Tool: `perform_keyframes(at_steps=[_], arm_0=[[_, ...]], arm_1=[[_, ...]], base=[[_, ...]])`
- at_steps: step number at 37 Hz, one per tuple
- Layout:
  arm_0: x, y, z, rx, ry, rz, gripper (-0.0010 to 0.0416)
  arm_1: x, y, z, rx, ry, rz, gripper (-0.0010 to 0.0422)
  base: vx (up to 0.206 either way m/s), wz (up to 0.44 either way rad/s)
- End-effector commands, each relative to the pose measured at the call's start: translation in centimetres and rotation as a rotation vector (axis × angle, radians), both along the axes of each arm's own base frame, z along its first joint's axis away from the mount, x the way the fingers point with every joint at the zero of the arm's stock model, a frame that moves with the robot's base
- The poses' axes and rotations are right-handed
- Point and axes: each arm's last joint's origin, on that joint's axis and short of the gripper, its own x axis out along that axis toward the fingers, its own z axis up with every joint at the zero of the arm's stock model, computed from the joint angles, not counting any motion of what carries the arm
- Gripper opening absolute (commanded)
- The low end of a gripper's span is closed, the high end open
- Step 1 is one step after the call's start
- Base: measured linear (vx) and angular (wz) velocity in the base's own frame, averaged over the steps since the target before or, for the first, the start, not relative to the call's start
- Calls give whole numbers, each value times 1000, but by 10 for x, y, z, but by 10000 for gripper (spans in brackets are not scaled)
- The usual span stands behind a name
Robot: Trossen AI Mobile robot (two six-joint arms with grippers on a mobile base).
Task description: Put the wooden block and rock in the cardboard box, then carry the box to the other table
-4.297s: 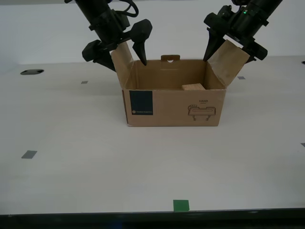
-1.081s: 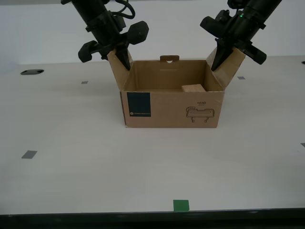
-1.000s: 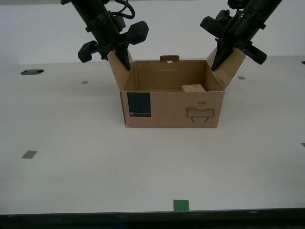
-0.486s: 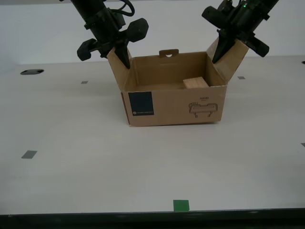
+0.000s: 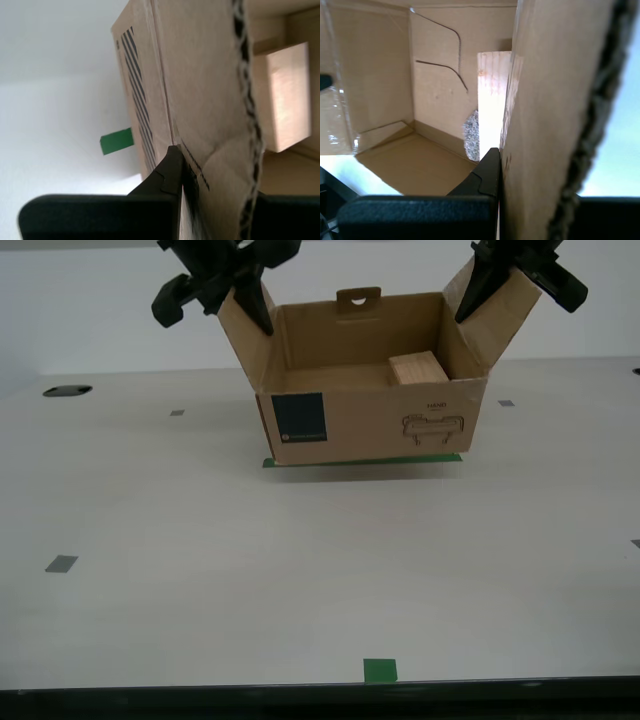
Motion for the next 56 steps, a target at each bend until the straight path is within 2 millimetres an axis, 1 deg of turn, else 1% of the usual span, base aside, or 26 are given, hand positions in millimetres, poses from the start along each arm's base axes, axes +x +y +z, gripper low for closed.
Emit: perform_keyframes(at_steps=[1, 7, 14, 20, 36, 44, 56], arm_0=[[-5, 0, 10, 18, -14, 7, -1], [-12, -2, 23, 26, -46, 7, -1], [-22, -3, 37, 34, -78, 9, -1], [-30, -6, 43, 35, -98, 7, -1], [-34, -6, 33, 25, -71, 7, -1], [-36, -7, 35, 30, -56, -10, -1], [-42, -8, 38, 21, -28, -7, -1]], arm_1=[[-6, 2, 15, -39, -33, -17, -2], [-14, 6, 30, -52, -69, -23, -2], [-20, 9, 38, -50, -80, -33, -2], [-25, 11, 40, -52, -90, -37, -2], [-26, 12, 39, -53, -89, -37, -1], [-28, 9, 39, -50, -83, -45, -1], [-37, 4, 39, -40, -39, -55, -1]], base=[[0, 0], [0, 0], [-5, 0], [-33, 0], [-79, -4], [-115, 0], [-110, 9]])
